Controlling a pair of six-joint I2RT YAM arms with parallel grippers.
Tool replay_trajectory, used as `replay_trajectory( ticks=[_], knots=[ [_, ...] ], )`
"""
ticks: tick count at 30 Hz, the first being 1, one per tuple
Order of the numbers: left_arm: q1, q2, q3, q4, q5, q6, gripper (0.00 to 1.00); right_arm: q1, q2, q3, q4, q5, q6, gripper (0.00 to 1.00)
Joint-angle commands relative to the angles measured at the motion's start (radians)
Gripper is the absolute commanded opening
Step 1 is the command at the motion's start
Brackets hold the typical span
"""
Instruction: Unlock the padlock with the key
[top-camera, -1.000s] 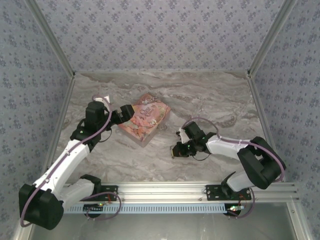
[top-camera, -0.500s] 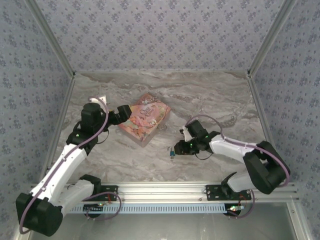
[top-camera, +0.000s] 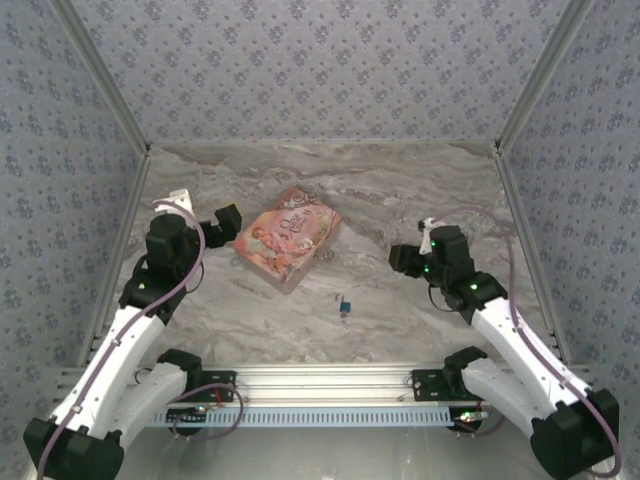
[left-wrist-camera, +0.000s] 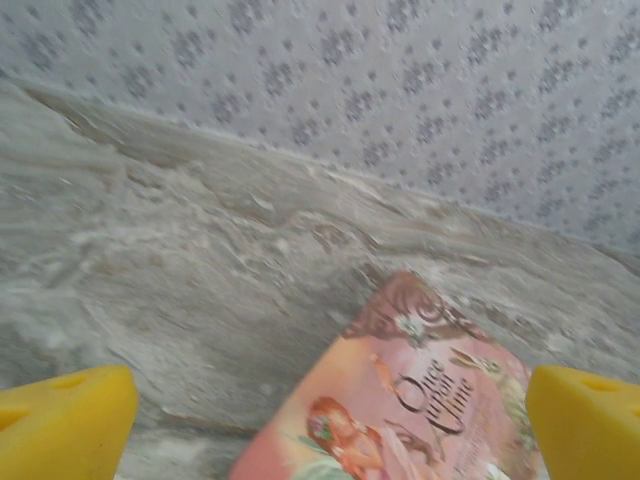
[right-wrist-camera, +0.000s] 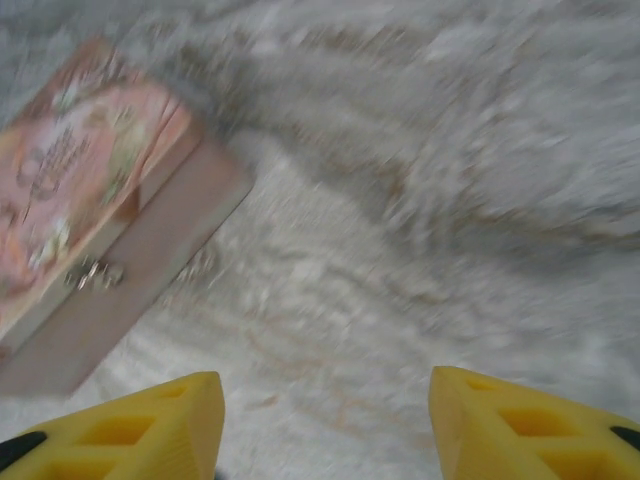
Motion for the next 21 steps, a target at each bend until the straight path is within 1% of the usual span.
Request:
replay_trajectory(
  ticks=[1,4,5,7,8,10,12,14,16,17,19,21],
  knots=[
    [0.014,-0.037,-0.044,0.079,-0.131,0.069,0.99,-0.063,-0.059,-0.014,-0.007,0.106,-0.061,0.64],
    [0.038,-0.059,-0.057,0.092,-0.198,0.064,0.99,-0.136,-0.134,-0.065,0.057,0.135,-0.086,0.76],
    [0.053,-0.064,-0.061,0.093,-0.211,0.066,0.99,-0.172,-0.161,-0.091,0.087,0.135,-0.084,0.82],
    [0.080,-0.079,-0.075,0.099,-0.233,0.066,0.99,-0.234,-0.214,-0.148,0.149,0.132,-0.071,0.97],
    [0.096,-0.082,-0.085,0.107,-0.243,0.068,0.99,-0.268,-0.244,-0.182,0.181,0.132,-0.056,1.00],
    [0.124,-0.085,-0.108,0.127,-0.254,0.071,0.99,-0.323,-0.286,-0.248,0.239,0.137,-0.032,1.00],
    [0.150,-0.076,-0.140,0.152,-0.249,0.093,0.99,-0.377,-0.310,-0.320,0.326,0.140,-0.057,1.00],
    [0.165,-0.064,-0.169,0.163,-0.257,0.110,0.99,-0.398,-0.313,-0.383,0.402,0.156,-0.082,1.00],
    [0.177,-0.049,-0.196,0.163,-0.265,0.128,0.99,-0.412,-0.306,-0.421,0.454,0.199,-0.059,1.00],
    [0.180,-0.042,-0.209,0.162,-0.278,0.129,0.99,-0.421,-0.300,-0.430,0.485,0.198,-0.055,1.00],
    [0.185,-0.031,-0.226,0.137,-0.324,0.098,1.00,-0.435,-0.269,-0.443,0.560,0.168,-0.099,1.00],
    [0.191,-0.018,-0.245,0.121,-0.351,0.066,0.99,-0.436,-0.210,-0.433,0.589,0.168,-0.174,1.00]
  ],
)
